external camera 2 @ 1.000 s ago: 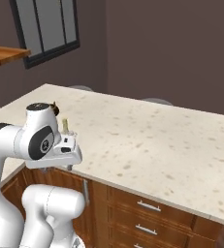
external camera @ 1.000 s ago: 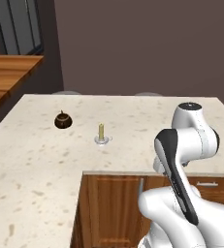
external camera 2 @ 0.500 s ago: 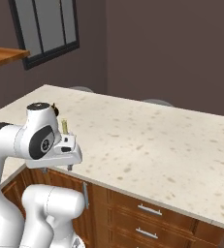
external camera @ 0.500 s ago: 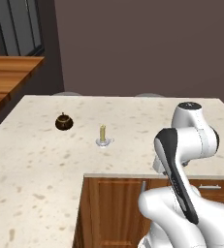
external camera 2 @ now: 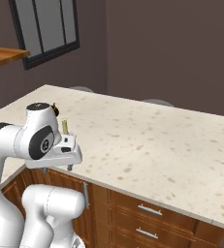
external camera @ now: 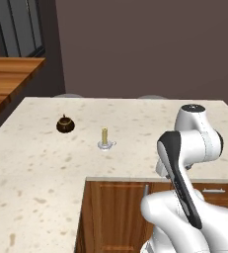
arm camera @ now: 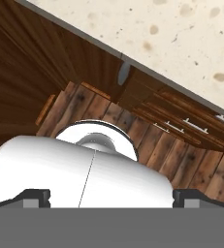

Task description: Pick the candle and jar from the dining table and place them in the open cabinet. Close the cabinet after placing the objects.

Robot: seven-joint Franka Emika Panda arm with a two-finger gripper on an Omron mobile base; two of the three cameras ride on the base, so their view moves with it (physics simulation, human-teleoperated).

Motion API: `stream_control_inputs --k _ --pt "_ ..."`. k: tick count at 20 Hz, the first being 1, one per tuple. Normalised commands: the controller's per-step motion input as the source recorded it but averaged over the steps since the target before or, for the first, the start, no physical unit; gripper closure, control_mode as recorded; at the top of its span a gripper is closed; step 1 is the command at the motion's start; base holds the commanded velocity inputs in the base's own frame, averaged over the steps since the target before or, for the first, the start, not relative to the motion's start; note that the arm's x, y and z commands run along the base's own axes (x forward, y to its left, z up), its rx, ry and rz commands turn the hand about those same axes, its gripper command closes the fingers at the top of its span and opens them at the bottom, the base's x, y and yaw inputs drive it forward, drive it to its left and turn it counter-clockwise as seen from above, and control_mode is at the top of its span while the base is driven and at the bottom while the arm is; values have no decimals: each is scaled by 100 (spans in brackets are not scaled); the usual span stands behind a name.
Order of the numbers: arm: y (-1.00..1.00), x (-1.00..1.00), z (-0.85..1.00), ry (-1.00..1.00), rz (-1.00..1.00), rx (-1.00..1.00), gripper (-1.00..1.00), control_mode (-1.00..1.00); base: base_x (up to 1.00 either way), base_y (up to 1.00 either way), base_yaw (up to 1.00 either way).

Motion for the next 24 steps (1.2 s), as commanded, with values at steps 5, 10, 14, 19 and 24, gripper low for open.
stream_control_inputs --k 5,10,14,19,24 --pt "1 0 0 0 0 3 -100 -100 0 3 0" --pt "19 0 0 -1 5 3 -100 -100 0 0 0" --pt "26 0 1 -6 5 0 -100 -100 0 0 0" --pt "12 0 7 -7 1 3 -100 -100 0 0 0" --pt "0 20 15 2 0 7 -100 -100 0 0 0"
